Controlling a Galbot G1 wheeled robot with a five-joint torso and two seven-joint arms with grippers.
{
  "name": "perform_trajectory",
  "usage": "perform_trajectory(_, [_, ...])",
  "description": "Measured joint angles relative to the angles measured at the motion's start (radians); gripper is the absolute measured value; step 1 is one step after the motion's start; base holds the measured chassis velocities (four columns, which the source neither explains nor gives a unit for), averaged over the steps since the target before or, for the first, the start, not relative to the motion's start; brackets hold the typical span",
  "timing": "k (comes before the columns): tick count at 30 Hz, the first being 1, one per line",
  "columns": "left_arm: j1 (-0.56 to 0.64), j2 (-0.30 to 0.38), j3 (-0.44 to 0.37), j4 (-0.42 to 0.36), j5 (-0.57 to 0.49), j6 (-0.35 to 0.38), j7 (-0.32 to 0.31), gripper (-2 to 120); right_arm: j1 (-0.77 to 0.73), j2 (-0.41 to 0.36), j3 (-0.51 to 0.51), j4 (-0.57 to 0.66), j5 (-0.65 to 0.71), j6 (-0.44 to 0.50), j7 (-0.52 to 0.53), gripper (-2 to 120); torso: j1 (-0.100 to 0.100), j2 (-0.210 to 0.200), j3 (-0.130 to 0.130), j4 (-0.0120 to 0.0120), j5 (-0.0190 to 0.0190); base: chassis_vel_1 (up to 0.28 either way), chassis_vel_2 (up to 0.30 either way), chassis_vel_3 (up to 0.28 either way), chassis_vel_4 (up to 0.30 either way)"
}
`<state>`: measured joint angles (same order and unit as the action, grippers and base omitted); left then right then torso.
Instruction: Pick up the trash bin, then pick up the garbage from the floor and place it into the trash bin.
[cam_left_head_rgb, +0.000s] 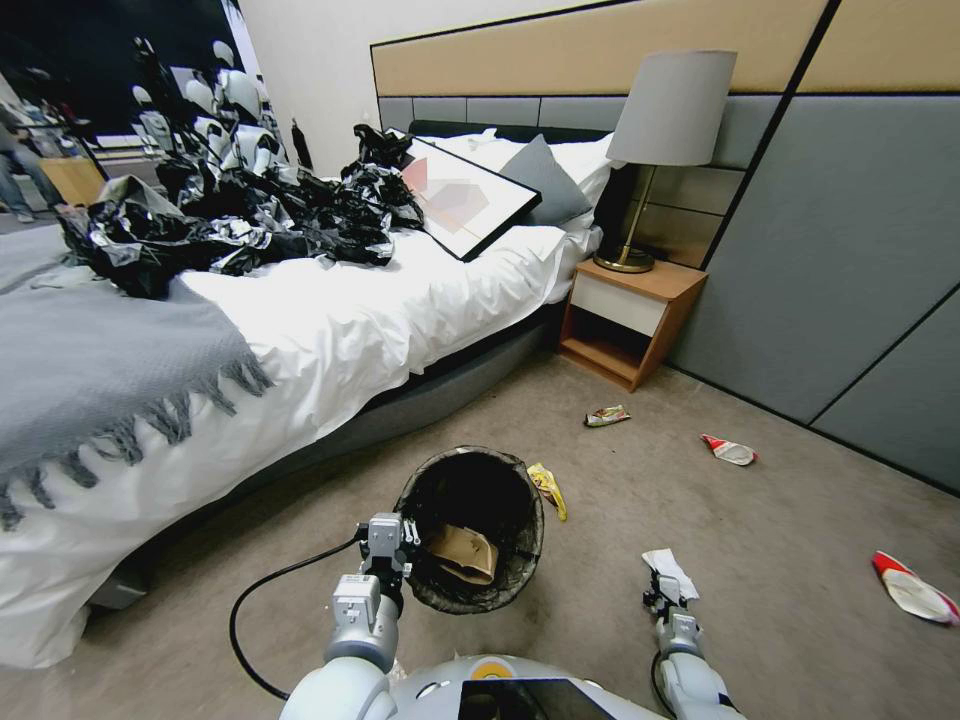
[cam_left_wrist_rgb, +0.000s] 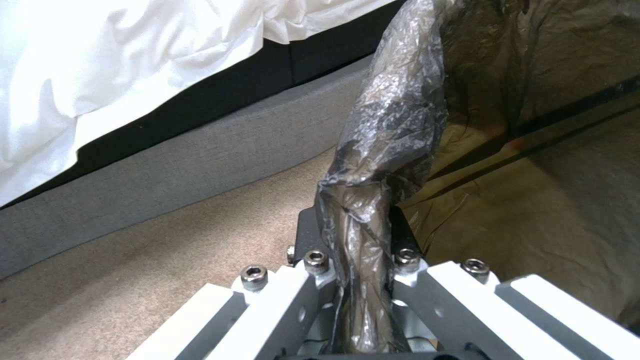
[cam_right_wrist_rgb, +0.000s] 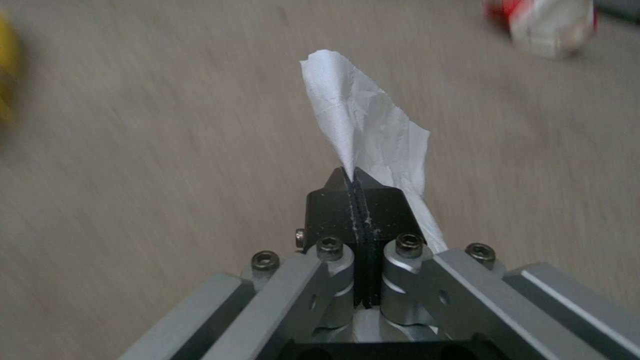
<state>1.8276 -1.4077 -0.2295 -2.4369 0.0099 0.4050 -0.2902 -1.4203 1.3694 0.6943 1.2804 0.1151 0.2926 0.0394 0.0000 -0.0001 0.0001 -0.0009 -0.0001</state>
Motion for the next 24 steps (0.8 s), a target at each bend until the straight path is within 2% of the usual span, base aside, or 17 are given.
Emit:
perform_trajectory(2, [-0.002,0.001,0.003,0.005,0.0,0.0,0.0,0,-0.036,0.007,-0.015,0.149,0.014,0.064,-0.042,0,0.0,0.0,0.0,0.0007,-0.0002,0.0,0.0,0.0,0.0])
perform_trajectory(3, [-0.002,0.001,0.003,0.005,0.0,0.0,0.0,0,-0.036,0.007,-0.015,0.149,0.014,0.064,-0.042,0,0.0,0.0,0.0,0.0007,-0.0002,0.0,0.0,0.0,0.0])
perform_trajectory(4, [-0.003,0.001,0.006,0.006,0.0,0.0,0.0,0,-0.054,0.011,-0.022,0.219,0.02,0.088,-0.074,0,0.0,0.0,0.0,0.0007,-0.0002,0.0,0.0,0.0,0.0])
perform_trajectory(7, [-0.003,0.001,0.013,0.009,0.0,0.0,0.002,0,-0.107,0.019,-0.056,0.461,0.054,0.165,-0.213,0,0.0,0.0,0.0,0.0009,-0.0004,0.0,0.0,0.0,0.0])
perform_trajectory(8, [-0.003,0.001,0.013,0.009,0.0,0.0,0.002,0,-0.107,0.019,-0.056,0.461,0.054,0.165,-0.213,0,0.0,0.0,0.0,0.0009,-0.0004,0.0,0.0,0.0,0.0])
perform_trajectory(12, [0.0,0.01,0.021,0.016,-0.001,-0.001,0.008,0,-0.151,0.012,-0.122,0.684,0.099,0.221,-0.408,0,0.0,0.0,0.0,0.0008,0.0,0.0,0.0,0.0,0.0])
perform_trajectory(13, [0.0,0.01,0.021,0.016,-0.001,-0.001,0.008,0,-0.151,0.012,-0.122,0.684,0.099,0.221,-0.408,0,0.0,0.0,0.0,0.0008,0.0,0.0,0.0,0.0,0.0])
perform_trajectory(16, [-0.002,0.012,0.03,0.019,-0.001,-0.001,0.011,0,-0.176,-0.014,-0.192,0.806,0.128,0.215,-0.55,0,0.0,0.0,0.0,0.0008,0.0,0.0,0.0,0.0,0.0])
perform_trajectory(17, [-0.002,0.012,0.03,0.019,-0.001,-0.001,0.011,0,-0.176,-0.014,-0.192,0.806,0.128,0.215,-0.55,0,0.0,0.0,0.0,0.0008,0.0,0.0,0.0,0.0,0.0])
perform_trajectory(19, [-0.002,0.013,0.036,0.025,0.0,-0.002,0.011,0,-0.185,-0.044,-0.256,0.843,0.132,0.192,-0.583,0,0.0,0.0,0.0,0.0009,-0.0001,0.0,0.0,0.0,0.0])
perform_trajectory(21, [-0.002,0.013,0.041,0.028,0.001,-0.003,0.011,0,-0.189,-0.063,-0.295,0.852,0.139,0.175,-0.583,0,0.0,0.0,0.0,0.0009,0.0002,0.0,0.0,0.0,0.0])
perform_trajectory(23, [-0.002,0.009,0.052,0.034,0.006,-0.004,0.011,0,-0.2,-0.098,-0.38,0.859,0.151,0.141,-0.574,0,0.0,0.0,0.0,0.0009,0.0001,0.0,0.0,0.0,0.0])
perform_trajectory(24, [-0.002,0.009,0.052,0.034,0.006,-0.004,0.011,0,-0.2,-0.098,-0.38,0.859,0.151,0.141,-0.574,0,0.0,0.0,0.0,0.0009,0.0001,0.0,0.0,0.0,0.0])
